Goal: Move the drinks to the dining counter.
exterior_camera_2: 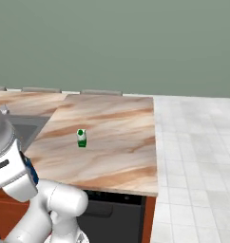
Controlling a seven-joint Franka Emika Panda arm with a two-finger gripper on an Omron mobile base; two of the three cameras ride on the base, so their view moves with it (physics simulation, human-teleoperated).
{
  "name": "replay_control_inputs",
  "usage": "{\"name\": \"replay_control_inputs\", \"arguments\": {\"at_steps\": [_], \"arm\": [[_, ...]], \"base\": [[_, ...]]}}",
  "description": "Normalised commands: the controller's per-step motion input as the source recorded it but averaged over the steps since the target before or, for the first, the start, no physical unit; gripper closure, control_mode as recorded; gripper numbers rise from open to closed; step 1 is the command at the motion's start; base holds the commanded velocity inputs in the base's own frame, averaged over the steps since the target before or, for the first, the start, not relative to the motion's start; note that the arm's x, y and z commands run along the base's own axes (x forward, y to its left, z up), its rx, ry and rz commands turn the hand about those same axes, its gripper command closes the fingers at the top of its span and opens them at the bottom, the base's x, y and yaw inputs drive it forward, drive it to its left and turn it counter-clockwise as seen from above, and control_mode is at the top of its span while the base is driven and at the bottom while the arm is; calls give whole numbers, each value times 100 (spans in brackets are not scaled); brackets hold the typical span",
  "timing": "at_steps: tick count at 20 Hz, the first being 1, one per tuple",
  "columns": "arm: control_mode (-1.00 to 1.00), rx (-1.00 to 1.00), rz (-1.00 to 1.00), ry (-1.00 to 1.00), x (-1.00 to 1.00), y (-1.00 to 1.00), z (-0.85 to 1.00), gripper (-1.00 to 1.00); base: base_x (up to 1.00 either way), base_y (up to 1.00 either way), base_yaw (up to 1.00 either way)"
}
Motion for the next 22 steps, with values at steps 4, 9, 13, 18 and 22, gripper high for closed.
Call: {"name": "replay_control_inputs", "arguments": {"at_steps": [4, 9, 13, 18, 22], "arm": [[100, 0, 0, 0, 0, 0, 0, 100], [100, 0, 0, 0, 0, 0, 0, 100], [100, 0, 0, 0, 0, 0, 0, 100], [100, 0, 0, 0, 0, 0, 0, 100], [100, 0, 0, 0, 0, 0, 0, 100]], "base": [[100, -48, -26], [100, -60, -32], [100, -29, -29], [100, -22, -44], [100, -1, -47]]}}
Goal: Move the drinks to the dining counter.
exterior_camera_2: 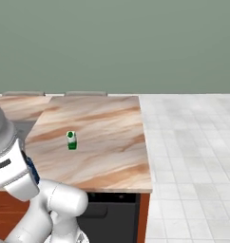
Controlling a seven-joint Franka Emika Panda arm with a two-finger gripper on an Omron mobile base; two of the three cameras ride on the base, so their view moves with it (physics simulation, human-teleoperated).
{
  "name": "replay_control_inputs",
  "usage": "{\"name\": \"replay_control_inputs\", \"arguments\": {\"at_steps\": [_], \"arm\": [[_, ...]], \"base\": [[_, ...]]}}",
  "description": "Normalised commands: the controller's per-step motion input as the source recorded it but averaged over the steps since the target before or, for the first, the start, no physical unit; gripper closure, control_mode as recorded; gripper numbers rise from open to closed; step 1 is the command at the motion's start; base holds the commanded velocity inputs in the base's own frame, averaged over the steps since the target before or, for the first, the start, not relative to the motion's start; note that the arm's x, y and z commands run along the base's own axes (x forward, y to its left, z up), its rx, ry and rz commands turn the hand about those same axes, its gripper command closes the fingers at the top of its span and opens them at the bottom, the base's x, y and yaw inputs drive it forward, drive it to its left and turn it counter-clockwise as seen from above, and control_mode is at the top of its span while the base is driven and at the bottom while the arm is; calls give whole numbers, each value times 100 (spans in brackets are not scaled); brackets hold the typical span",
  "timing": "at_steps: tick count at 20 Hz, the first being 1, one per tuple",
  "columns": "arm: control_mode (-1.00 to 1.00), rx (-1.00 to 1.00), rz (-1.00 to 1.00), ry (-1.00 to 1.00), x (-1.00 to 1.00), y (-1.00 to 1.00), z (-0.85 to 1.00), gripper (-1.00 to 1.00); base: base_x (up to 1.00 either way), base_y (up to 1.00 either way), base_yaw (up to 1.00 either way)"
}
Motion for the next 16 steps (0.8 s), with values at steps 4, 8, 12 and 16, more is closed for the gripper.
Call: {"name": "replay_control_inputs", "arguments": {"at_steps": [4, 8, 12, 16], "arm": [[-100, 0, -15, 0, 36, 0, 0, 100], [-100, 0, -7, 1, 82, 0, -1, 100], [-100, 0, 6, 0, 100, -1, -10, 100], [-100, 0, 20, 2, 100, -11, -2, 100]], "base": [[45, 0, -20], [0, 0, 0], [0, 0, 0], [0, 0, 0]]}}
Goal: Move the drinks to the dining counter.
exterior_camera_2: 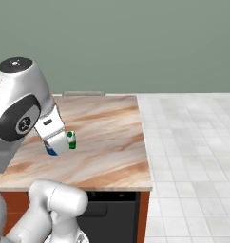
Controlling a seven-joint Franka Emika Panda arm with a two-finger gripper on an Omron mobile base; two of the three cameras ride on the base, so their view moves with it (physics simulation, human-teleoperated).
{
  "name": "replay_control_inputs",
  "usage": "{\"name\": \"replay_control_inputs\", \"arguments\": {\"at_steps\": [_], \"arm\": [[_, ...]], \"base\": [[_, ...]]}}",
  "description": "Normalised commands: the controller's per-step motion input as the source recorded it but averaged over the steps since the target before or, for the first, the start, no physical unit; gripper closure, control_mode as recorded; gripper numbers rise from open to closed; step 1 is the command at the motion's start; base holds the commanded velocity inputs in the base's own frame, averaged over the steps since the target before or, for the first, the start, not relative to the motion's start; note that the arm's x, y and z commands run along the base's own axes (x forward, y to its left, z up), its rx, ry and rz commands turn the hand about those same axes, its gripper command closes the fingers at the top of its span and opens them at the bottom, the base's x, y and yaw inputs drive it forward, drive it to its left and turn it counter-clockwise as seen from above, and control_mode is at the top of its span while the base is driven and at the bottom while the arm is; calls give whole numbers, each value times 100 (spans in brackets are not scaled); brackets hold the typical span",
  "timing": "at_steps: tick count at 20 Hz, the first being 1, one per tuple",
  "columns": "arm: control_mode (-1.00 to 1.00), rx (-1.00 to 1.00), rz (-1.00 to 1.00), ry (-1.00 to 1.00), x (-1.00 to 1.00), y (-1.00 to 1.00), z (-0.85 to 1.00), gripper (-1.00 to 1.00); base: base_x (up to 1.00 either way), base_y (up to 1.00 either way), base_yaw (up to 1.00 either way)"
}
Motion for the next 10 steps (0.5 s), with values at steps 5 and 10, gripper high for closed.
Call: {"name": "replay_control_inputs", "arguments": {"at_steps": [5, 10], "arm": [[-100, 0, 28, 0, 98, -2, -7, 100], [-100, -3, 31, -3, 95, 0, -10, 100]], "base": [[0, 0, 0], [0, 0, 0]]}}
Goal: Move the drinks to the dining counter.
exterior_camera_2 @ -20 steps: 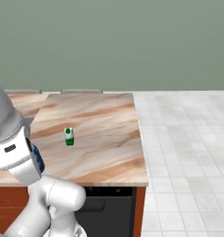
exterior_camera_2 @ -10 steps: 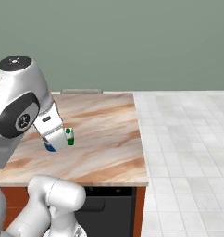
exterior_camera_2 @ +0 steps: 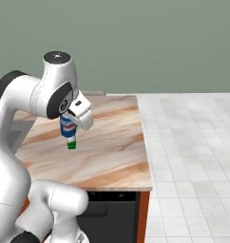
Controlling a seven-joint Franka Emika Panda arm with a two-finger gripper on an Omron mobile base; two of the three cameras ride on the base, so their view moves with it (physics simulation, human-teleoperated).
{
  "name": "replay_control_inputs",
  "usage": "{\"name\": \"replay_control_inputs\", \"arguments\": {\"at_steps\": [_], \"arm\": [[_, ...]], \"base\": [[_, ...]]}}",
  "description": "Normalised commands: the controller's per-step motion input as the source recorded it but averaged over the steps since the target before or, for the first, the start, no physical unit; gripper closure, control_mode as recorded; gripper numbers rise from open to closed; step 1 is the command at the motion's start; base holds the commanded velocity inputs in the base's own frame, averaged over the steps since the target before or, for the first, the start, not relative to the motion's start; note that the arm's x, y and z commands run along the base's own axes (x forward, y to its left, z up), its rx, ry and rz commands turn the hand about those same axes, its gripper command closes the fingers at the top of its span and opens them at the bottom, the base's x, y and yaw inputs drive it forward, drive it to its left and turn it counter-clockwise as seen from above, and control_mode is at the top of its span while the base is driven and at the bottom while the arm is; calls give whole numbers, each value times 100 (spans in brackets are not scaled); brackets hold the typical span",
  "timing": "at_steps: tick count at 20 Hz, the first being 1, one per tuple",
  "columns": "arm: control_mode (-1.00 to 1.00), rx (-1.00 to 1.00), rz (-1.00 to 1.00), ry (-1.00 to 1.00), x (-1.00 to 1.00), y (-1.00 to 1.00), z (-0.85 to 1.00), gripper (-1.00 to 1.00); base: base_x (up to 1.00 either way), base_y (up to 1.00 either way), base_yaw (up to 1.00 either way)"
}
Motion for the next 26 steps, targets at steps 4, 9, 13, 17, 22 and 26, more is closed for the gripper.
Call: {"name": "replay_control_inputs", "arguments": {"at_steps": [4, 9, 13, 17, 22, 26], "arm": [[-100, -7, 31, 0, 95, 3, -15, 100], [-100, -19, 17, -5, 68, 1, -15, 100], [-100, -28, 0, -9, 47, 0, -16, 100], [-100, -17, 0, -1, 36, 0, -13, 100], [-100, -3, 4, 6, 41, -1, -12, 100], [-100, 0, 8, 0, 21, -4, 0, 100]], "base": [[0, 0, 0], [0, 0, 0], [0, 0, 0], [0, 0, 0], [0, 0, 0], [0, 0, 0]]}}
